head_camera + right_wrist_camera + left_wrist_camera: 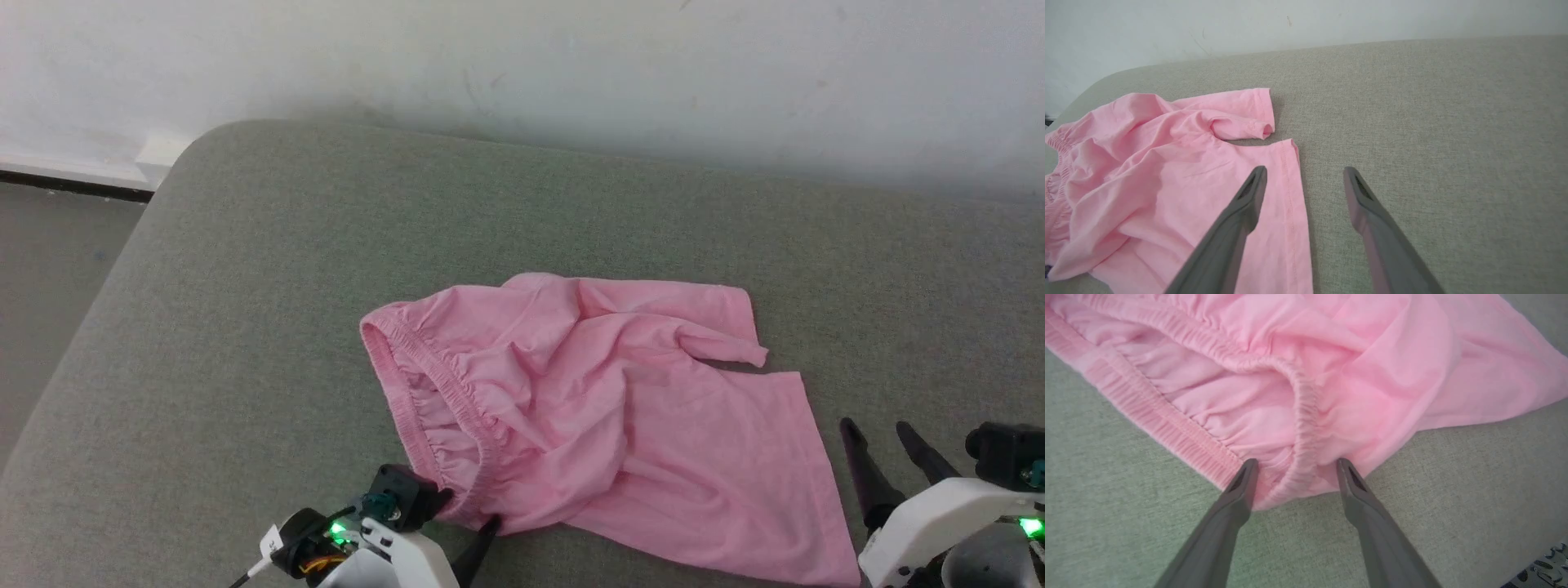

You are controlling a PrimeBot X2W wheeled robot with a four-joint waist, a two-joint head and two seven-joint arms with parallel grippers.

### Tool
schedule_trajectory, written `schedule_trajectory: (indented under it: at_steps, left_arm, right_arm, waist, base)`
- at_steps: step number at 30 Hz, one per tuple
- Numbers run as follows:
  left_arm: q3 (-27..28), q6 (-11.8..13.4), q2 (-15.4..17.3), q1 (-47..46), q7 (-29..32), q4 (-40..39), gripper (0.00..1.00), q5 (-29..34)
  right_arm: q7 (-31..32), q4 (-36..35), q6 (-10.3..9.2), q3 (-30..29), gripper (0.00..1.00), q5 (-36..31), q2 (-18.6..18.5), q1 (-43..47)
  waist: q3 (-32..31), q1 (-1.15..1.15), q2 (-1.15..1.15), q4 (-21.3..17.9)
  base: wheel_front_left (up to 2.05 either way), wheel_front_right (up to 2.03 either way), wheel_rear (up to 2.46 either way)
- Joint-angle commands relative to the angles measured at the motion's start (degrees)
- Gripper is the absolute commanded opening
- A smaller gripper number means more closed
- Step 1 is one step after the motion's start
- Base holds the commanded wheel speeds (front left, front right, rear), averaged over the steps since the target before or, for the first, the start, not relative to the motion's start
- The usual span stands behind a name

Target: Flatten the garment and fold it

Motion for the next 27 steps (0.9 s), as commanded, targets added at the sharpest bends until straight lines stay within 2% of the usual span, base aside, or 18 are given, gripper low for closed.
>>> schedule_trajectory:
  at_steps: [1,2,3,9,16,20,27]
  left_arm:
    - [-0.22,-0.26,-0.46,-0.84,-0.24,0.67,0.98,0.05]
    - [-0.32,-0.31,-0.52,-0.95,-0.22,1.08,0.35,-0.02]
    - [-0.44,-0.39,-0.47,-1.03,-0.22,1.40,0.00,-0.07]
    - [1.01,-0.10,-0.21,-0.72,-3.29,0.58,0.00,-1.15]
    - [4.60,1.81,1.18,2.45,-7.40,-6.85,0.00,-3.39]
    - [5.94,3.19,1.92,4.54,-7.87,-11.01,0.00,-4.35]
    - [5.18,3.45,2.42,6.01,-7.29,-13.14,0.00,-4.49]
  right_arm:
    - [0.01,-0.22,-0.04,-0.11,1.00,0.15,0.15,-0.53]
    - [0.04,-0.18,-0.04,-0.17,1.00,0.17,0.16,-0.49]
    - [0.09,-0.14,-0.04,-0.24,1.00,0.17,0.16,-0.46]
    - [1.71,0.52,-0.04,-0.87,1.00,0.30,0.04,0.70]
    - [9.71,-0.38,-0.04,0.72,1.00,1.18,-1.56,7.31]
    - [14.07,-1.75,-0.04,1.40,1.00,1.97,-1.12,10.20]
    - [17.18,-2.24,-0.04,4.47,1.00,4.56,-0.07,10.91]
  waist:
    - [0.59,0.00,0.00,-0.23]
    - [0.71,0.00,0.00,-0.21]
    - [0.78,0.00,0.00,-0.18]
    - [-0.07,0.00,0.00,0.04]
    - [-2.61,0.00,0.00,0.80]
    - [-2.94,0.00,0.00,1.16]
    - [-2.64,0.00,0.00,1.85]
  base:
    - [0.00,0.00,0.00]
    - [0.00,0.00,0.00]
    - [0.00,0.00,0.00]
    - [0.00,0.00,0.00]
    - [0.00,0.00,0.00]
    - [0.00,0.00,0.00]
    - [0.00,0.00,0.00]
